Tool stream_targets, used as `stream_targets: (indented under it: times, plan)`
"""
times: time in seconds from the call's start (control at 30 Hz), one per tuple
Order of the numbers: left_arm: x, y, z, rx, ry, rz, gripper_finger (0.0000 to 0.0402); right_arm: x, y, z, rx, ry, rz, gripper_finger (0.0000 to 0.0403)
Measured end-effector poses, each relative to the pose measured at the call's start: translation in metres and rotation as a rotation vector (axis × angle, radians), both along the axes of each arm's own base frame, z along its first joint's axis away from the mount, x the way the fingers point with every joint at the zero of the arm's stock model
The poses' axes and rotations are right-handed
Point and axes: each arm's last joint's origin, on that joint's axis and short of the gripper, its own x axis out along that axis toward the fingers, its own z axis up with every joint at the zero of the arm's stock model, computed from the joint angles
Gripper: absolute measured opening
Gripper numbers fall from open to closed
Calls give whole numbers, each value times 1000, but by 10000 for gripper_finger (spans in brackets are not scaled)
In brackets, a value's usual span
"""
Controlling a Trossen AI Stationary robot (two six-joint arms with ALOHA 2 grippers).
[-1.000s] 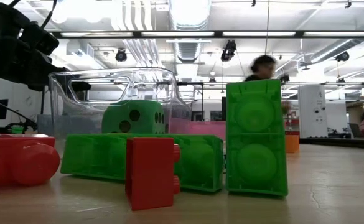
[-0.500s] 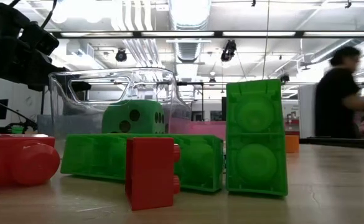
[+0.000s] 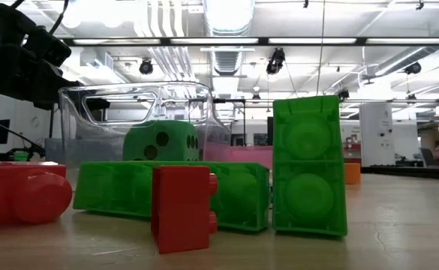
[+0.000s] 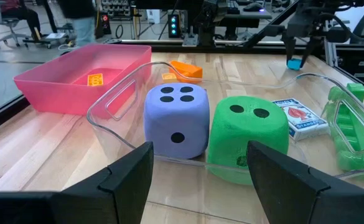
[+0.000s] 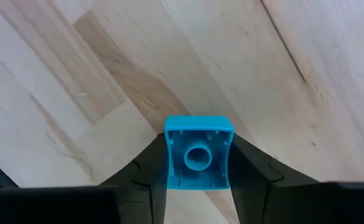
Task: Pick & Place Toys
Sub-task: Put the blue game piece into the pink bin
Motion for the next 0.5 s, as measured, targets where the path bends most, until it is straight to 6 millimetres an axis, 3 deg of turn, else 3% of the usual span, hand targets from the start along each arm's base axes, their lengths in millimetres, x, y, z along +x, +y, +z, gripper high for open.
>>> stream_targets:
  times: [0.3, 0.5]
  plan:
    - [0, 0, 0, 0, 0, 0, 258, 11, 3, 9, -54, -143, 30, 122]
    - [0, 0, 0, 0, 0, 0, 258, 26, 8, 23, -148, -389, 100, 122]
